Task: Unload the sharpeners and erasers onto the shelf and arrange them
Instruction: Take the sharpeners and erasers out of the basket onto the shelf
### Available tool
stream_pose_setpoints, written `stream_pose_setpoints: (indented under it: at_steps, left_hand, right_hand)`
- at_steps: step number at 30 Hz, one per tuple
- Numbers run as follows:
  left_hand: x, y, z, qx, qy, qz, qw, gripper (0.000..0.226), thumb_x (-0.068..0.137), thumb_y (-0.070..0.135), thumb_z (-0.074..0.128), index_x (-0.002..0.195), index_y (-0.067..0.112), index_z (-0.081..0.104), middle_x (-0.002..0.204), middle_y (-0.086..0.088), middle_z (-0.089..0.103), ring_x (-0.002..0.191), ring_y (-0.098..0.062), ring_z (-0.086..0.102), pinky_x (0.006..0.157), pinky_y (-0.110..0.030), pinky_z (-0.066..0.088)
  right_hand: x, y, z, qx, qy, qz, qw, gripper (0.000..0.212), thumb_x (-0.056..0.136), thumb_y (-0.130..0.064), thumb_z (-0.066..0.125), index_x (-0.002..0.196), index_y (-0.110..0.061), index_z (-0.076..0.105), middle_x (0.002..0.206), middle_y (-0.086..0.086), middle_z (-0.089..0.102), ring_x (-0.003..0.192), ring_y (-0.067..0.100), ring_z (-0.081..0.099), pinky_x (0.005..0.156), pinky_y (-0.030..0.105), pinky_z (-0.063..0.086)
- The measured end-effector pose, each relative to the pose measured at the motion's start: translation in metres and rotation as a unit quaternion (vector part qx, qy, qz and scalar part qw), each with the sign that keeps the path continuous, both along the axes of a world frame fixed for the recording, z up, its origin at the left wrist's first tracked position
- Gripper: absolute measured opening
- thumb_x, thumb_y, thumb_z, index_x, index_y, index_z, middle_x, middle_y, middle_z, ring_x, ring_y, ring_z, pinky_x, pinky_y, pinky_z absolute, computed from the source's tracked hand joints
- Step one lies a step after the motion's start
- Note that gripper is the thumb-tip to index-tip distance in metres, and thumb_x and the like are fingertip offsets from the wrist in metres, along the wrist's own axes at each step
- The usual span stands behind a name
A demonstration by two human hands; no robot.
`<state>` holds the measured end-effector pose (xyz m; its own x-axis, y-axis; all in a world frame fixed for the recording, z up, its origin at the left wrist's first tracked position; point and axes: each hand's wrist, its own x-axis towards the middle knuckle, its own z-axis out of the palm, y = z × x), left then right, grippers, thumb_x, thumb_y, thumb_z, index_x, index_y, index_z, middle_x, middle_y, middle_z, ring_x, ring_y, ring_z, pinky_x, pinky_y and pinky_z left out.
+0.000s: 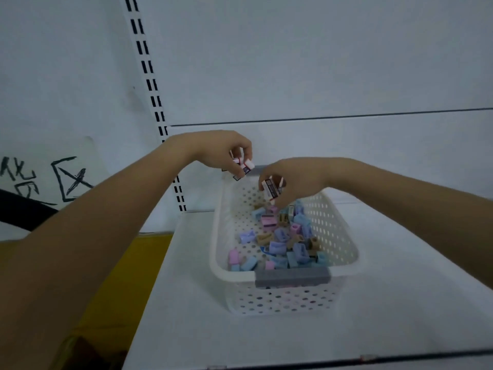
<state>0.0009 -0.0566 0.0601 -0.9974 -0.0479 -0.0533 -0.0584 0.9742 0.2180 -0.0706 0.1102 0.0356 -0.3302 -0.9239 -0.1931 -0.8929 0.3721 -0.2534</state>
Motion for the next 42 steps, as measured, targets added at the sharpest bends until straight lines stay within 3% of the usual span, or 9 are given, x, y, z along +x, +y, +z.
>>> stream_pose_setpoints:
  at_steps: [2, 5, 8, 22, 26, 30, 35, 38, 42]
  left_hand:
    - [-0.006, 0.0, 0.006, 0.021, 0.006, -0.003, 1.0, 0.021, 0.079, 0.019, 0.071, 0.096, 0.016, 0.059, 0.084, 0.002, 0.058, 0.066, -0.012, 0.053, 0.061, -0.024, 0.043]
    - [-0.017, 0.009, 0.014, 0.039, 0.017, -0.02, 0.999, 0.02, 0.079, 0.017, 0.071, 0.094, 0.013, 0.058, 0.079, 0.003, 0.057, 0.061, -0.011, 0.052, 0.059, -0.022, 0.044]
    - [-0.028, 0.029, 0.02, 0.037, 0.026, -0.029, 0.999, 0.023, 0.077, 0.016, 0.073, 0.094, 0.011, 0.059, 0.08, 0.002, 0.058, 0.062, -0.01, 0.052, 0.058, -0.022, 0.043]
    - [-0.113, 0.236, 0.033, 0.034, 0.056, -0.063, 0.996, 0.016, 0.076, 0.012, 0.067, 0.085, 0.02, 0.057, 0.087, 0.002, 0.064, 0.072, -0.017, 0.06, 0.064, -0.025, 0.046]
    - [-0.151, 0.308, 0.0, 0.046, 0.047, -0.059, 0.996, 0.019, 0.077, 0.009, 0.064, 0.093, 0.016, 0.057, 0.09, 0.001, 0.062, 0.074, -0.018, 0.058, 0.055, -0.021, 0.041]
    - [-0.181, 0.357, -0.027, 0.057, 0.035, -0.052, 0.996, 0.019, 0.077, 0.01, 0.063, 0.092, 0.019, 0.056, 0.083, 0.012, 0.052, 0.072, -0.014, 0.055, 0.054, -0.02, 0.039]
    - [-0.216, 0.396, -0.047, 0.082, 0.043, -0.043, 0.995, 0.022, 0.077, 0.009, 0.064, 0.097, 0.016, 0.057, 0.082, 0.01, 0.049, 0.065, -0.004, 0.049, 0.056, -0.018, 0.04]
    - [-0.232, 0.412, -0.064, 0.094, 0.064, -0.04, 0.993, 0.029, 0.079, 0.012, 0.067, 0.106, 0.013, 0.058, 0.094, 0.004, 0.05, 0.075, -0.011, 0.05, 0.061, -0.02, 0.038]
    - [-0.245, 0.423, -0.084, 0.112, 0.059, -0.034, 0.991, 0.035, 0.086, 0.019, 0.063, 0.12, 0.017, 0.054, 0.122, -0.006, 0.051, 0.098, -0.012, 0.048, 0.082, -0.022, 0.037]
  right_hand:
    - [-0.007, 0.008, 0.013, -0.026, -0.005, -0.035, 0.999, 0.041, 0.079, -0.019, 0.068, 0.116, -0.015, 0.051, 0.104, 0.006, 0.059, 0.088, 0.022, 0.06, 0.077, 0.032, 0.052]
    - [-0.02, 0.029, 0.033, -0.067, -0.011, -0.086, 0.994, 0.034, 0.079, -0.014, 0.067, 0.111, -0.016, 0.053, 0.093, 0.002, 0.06, 0.067, 0.01, 0.055, 0.055, 0.014, 0.047]
    - [-0.034, 0.057, 0.045, -0.097, -0.003, -0.127, 0.987, 0.031, 0.079, -0.011, 0.066, 0.107, -0.017, 0.055, 0.085, -0.001, 0.058, 0.058, 0.005, 0.052, 0.044, 0.009, 0.041]
    - [-0.124, 0.274, 0.033, -0.105, 0.019, -0.197, 0.975, 0.03, 0.079, -0.012, 0.065, 0.106, -0.02, 0.056, 0.086, -0.004, 0.059, 0.066, 0.017, 0.055, 0.057, 0.021, 0.043]
    - [-0.157, 0.346, 0.013, -0.087, 0.037, -0.212, 0.973, 0.034, 0.079, -0.014, 0.066, 0.11, -0.02, 0.055, 0.098, 0.003, 0.059, 0.082, 0.022, 0.056, 0.072, 0.028, 0.044]
    - [-0.189, 0.398, -0.01, -0.045, 0.049, -0.236, 0.97, 0.037, 0.078, -0.018, 0.068, 0.112, -0.02, 0.053, 0.107, 0.006, 0.058, 0.091, 0.024, 0.054, 0.084, 0.032, 0.043]
    - [-0.212, 0.438, -0.04, -0.061, 0.033, -0.265, 0.962, 0.044, 0.081, -0.016, 0.065, 0.122, -0.014, 0.048, 0.116, 0.009, 0.054, 0.094, 0.022, 0.048, 0.079, 0.027, 0.039]
    - [-0.221, 0.446, -0.054, -0.127, 0.027, -0.269, 0.954, 0.05, 0.083, -0.013, 0.062, 0.13, -0.015, 0.043, 0.123, 0.01, 0.052, 0.101, 0.024, 0.05, 0.08, 0.024, 0.035]
    - [-0.233, 0.446, -0.069, -0.143, 0.015, -0.246, 0.959, 0.062, 0.087, -0.008, 0.057, 0.141, -0.018, 0.029, 0.134, 0.011, 0.046, 0.106, 0.024, 0.051, 0.09, 0.029, 0.04]
